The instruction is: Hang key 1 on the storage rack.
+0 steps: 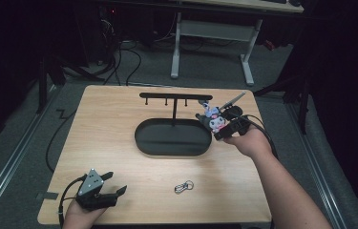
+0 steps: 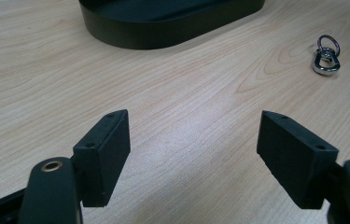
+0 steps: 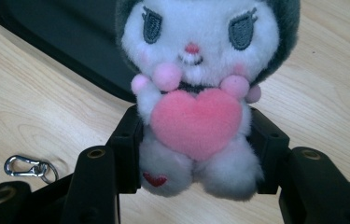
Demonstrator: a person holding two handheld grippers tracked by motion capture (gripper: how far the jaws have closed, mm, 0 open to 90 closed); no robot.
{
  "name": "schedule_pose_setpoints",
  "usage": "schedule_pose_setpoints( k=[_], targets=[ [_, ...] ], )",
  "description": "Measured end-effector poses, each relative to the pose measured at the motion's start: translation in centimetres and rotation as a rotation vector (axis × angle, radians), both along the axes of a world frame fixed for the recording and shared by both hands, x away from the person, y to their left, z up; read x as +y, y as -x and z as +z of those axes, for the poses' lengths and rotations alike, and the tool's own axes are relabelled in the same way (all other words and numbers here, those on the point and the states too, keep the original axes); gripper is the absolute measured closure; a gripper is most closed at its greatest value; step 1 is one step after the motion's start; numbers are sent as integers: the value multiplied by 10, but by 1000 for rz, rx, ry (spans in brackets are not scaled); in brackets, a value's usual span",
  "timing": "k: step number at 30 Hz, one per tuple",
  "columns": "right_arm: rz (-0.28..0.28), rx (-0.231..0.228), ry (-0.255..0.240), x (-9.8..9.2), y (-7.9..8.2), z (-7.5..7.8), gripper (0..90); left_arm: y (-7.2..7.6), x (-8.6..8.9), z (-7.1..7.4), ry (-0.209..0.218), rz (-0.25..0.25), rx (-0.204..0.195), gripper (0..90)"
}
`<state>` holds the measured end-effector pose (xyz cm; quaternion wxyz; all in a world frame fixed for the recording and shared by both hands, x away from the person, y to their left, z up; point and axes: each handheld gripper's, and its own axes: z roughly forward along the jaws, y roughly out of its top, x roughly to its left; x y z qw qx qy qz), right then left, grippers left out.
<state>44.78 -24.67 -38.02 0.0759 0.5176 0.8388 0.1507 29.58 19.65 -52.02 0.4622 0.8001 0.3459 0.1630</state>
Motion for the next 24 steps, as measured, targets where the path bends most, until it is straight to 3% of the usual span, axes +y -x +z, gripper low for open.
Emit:
schedule_pose_setpoints(
  k=[8, 24],
  targets=[
    [15, -10, 15, 8, -8, -11, 479, 0, 0, 0, -1, -3, 1, 263],
    [-16, 6, 4, 12, -14, -31, 442, 1, -2, 0, -15, -10, -3, 264]
  ],
)
